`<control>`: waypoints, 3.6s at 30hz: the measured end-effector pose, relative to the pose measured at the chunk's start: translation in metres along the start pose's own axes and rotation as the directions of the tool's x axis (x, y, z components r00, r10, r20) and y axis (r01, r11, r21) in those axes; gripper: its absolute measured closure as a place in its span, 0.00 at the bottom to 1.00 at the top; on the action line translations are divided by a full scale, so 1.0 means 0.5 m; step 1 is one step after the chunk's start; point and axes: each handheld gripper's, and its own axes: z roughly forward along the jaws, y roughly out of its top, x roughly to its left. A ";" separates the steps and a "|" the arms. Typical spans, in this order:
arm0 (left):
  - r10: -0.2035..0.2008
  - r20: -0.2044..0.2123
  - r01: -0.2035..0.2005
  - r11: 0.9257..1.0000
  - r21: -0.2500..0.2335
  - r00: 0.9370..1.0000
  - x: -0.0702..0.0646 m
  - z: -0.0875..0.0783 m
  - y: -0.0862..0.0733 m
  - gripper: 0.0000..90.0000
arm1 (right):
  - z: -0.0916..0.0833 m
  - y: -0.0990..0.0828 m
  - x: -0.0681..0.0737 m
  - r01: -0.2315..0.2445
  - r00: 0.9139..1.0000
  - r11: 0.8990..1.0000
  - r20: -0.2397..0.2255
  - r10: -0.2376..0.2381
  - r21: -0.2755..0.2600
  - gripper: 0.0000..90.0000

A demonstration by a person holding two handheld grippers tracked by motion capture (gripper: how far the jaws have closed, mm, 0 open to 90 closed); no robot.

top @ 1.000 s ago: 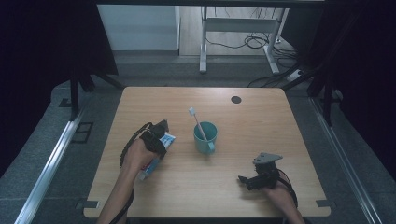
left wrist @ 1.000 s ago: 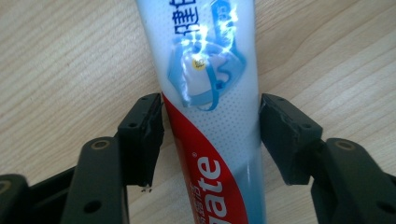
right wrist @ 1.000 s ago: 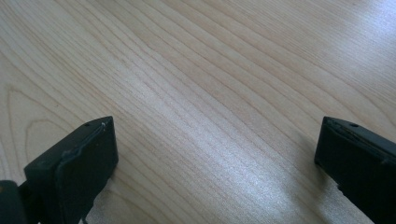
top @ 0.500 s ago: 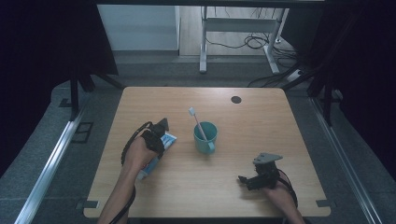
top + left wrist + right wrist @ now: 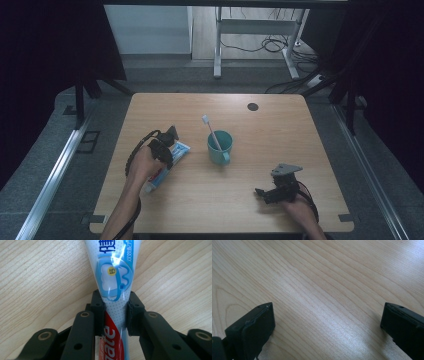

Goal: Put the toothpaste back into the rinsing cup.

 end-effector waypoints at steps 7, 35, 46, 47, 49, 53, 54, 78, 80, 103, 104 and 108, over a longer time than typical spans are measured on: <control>0.025 0.013 -0.024 0.998 -0.052 1.000 -0.003 -0.016 -0.005 0.81 | 0.000 0.000 0.000 0.002 1.000 1.000 0.000 -0.002 -0.001 0.00; 0.152 0.014 -0.140 0.942 -0.304 0.988 -0.030 -0.073 -0.052 0.81 | 0.000 0.000 0.000 0.000 1.000 1.000 0.001 0.000 -0.001 0.00; 0.196 0.005 -0.178 0.903 -0.390 0.981 -0.045 -0.097 -0.077 0.81 | 0.000 0.000 0.000 -0.001 1.000 1.000 0.001 0.001 -0.001 0.00; 0.197 0.005 -0.178 0.898 -0.403 0.980 -0.047 -0.100 -0.080 0.81 | 0.000 0.000 0.000 -0.001 1.000 1.000 0.001 0.001 -0.001 0.00; 0.206 0.007 -0.184 0.888 -0.422 0.978 -0.049 -0.105 -0.086 0.81 | 0.000 0.000 0.000 -0.001 1.000 1.000 0.001 0.001 -0.001 0.00; 0.225 0.010 -0.196 0.869 -0.455 0.974 -0.054 -0.114 -0.095 0.81 | 0.000 0.000 0.000 0.000 1.000 1.000 0.001 0.000 0.000 0.00; 0.226 0.012 -0.195 0.865 -0.463 0.974 -0.056 -0.116 -0.097 0.81 | 0.000 0.000 0.000 0.000 1.000 1.000 0.001 0.000 0.000 0.00; 0.268 0.035 -0.189 0.760 -0.622 0.963 -0.083 -0.150 -0.096 0.81 | 0.000 0.000 0.000 0.003 1.000 1.000 0.000 -0.003 -0.001 0.00; 0.269 0.036 -0.187 0.753 -0.630 0.963 -0.085 -0.151 -0.094 0.81 | 0.000 0.000 0.000 0.003 1.000 1.000 0.000 -0.003 -0.001 0.00; 0.302 0.007 -0.206 0.666 -0.717 0.953 -0.129 -0.176 -0.043 0.81 | 0.000 0.000 0.000 0.003 1.000 1.000 0.000 -0.003 -0.001 0.00; 0.302 0.009 -0.203 0.663 -0.720 0.953 -0.132 -0.177 -0.039 0.81 | 0.000 0.000 0.000 0.003 1.000 1.000 0.000 -0.003 -0.001 0.00; 0.302 -0.002 -0.207 0.650 -0.731 0.953 -0.141 -0.182 -0.029 0.81 | 0.000 0.000 0.000 0.003 1.000 1.000 0.000 -0.003 -0.001 0.00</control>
